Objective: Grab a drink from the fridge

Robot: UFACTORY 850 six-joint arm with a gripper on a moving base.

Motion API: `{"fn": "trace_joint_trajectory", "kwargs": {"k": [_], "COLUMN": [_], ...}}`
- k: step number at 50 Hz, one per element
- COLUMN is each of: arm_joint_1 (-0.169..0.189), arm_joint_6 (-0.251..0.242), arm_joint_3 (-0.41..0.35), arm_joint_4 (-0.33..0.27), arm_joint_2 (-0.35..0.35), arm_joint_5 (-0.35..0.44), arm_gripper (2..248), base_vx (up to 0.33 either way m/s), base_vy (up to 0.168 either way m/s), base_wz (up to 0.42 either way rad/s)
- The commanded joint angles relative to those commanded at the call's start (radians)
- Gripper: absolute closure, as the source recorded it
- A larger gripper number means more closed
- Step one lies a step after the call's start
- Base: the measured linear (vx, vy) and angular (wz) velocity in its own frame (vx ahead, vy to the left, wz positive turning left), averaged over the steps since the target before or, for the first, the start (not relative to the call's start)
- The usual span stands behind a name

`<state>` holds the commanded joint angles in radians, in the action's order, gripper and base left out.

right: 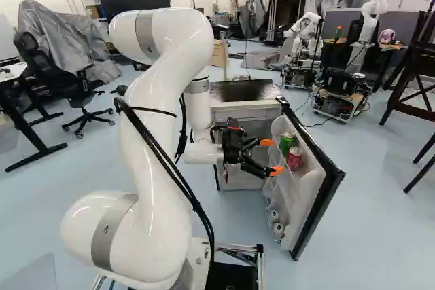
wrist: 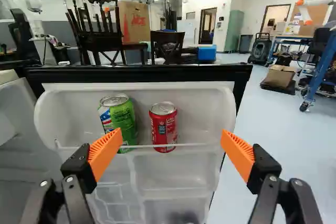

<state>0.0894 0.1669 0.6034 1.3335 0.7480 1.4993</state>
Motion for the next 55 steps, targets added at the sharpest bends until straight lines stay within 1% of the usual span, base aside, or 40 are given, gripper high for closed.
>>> {"fn": "trace_joint_trajectory", "kwargs": {"k": [23,43,55], "arm_joint_1": [0.003,0.024,0.038], "arm_joint_6": [0.000,0.000,0.000], "arm_joint_3": [0.020,0.040,0.048], "arm_joint_4": [0.003,0.002,-0.015], "arm_joint_2": [0.007,0.014,0.018], "arm_joint_5": [0.000,0.000,0.000], "arm_gripper": [3,3,3], "base_vx": [0.000,0.000,0.000], "base_vy": [0.000,0.000,0.000], "base_wz": [0.000,0.000,0.000]}}
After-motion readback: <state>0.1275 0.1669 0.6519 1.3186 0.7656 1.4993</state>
